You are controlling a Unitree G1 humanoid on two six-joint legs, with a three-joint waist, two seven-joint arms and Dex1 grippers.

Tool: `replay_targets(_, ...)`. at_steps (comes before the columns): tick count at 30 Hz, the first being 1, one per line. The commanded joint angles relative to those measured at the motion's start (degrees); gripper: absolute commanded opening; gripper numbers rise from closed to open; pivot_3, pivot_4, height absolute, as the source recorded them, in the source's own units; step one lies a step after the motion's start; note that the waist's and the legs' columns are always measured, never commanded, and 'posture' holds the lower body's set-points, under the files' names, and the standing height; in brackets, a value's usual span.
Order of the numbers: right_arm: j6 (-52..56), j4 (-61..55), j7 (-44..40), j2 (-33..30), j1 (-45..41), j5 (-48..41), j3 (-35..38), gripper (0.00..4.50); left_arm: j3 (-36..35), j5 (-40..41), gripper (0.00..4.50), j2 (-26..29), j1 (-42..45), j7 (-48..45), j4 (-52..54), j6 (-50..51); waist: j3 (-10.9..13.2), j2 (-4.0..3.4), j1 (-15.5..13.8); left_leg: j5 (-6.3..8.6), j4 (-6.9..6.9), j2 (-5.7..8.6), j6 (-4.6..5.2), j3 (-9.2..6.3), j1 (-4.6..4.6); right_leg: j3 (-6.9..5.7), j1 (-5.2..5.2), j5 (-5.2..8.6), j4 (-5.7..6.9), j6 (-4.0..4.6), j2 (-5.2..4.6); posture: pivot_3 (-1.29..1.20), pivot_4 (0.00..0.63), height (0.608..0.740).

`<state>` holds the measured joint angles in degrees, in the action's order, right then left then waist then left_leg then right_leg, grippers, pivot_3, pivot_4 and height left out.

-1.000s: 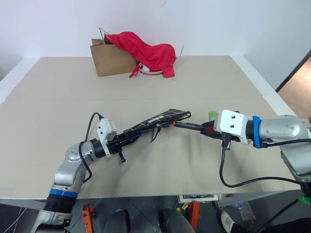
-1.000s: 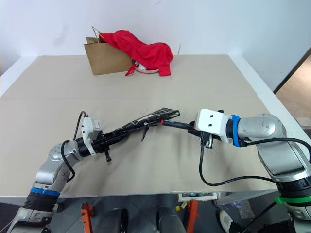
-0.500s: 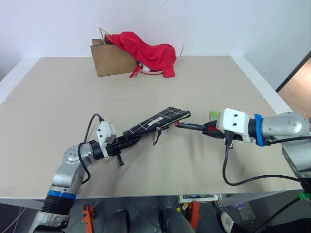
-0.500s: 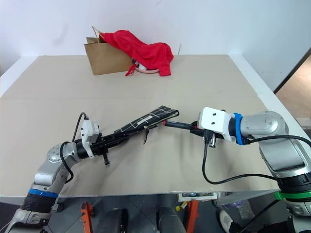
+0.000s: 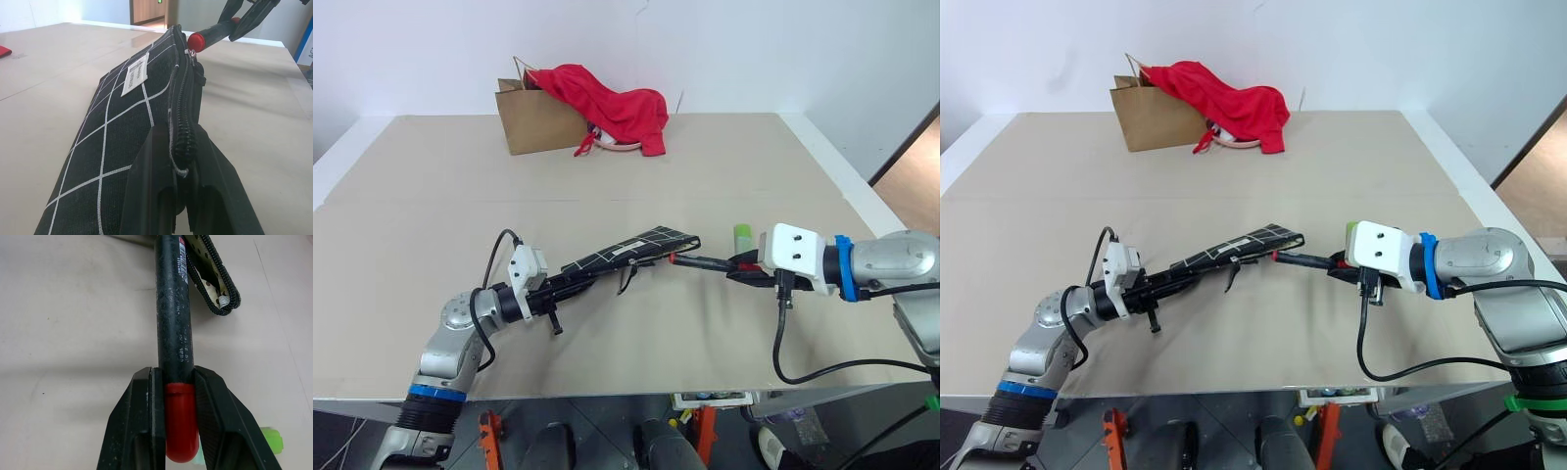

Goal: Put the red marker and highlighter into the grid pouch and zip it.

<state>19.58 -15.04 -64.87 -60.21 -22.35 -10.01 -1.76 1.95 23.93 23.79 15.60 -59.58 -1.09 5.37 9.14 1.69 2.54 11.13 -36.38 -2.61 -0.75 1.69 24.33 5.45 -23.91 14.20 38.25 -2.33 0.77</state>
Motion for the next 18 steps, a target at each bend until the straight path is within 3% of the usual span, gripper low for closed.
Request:
replay_targets(1, 1.0, -0.8, 0.0, 0.2, -2.0, -2.5, 3.1, 0.74, -0.4, 0.3, 0.00, 0.8, -0.1, -0.7, 1.6, -0.9, 0.0, 0.00, 0.0, 0.00, 0.00, 0.00, 0.00, 0.00, 0.00, 0.00, 0.00, 0.00, 0.00, 0.00, 0.00, 0.00, 0.150, 0.740)
replay_targets(18, -0.8, 2.9, 1.4, 0.8, -5.2, 3.6, -2.7, 0.74, -0.1, 0.2, 0.00, 0.5, -0.6, -1.3, 2.1, -1.0, 0.0, -0.01, 0.0, 0.00, 0.00, -0.01, 0.00, 0.02, -0.02, 0.01, 0.00, -0.02, 0.01, 0.02, 0.00, 0.00, 0.150, 0.740)
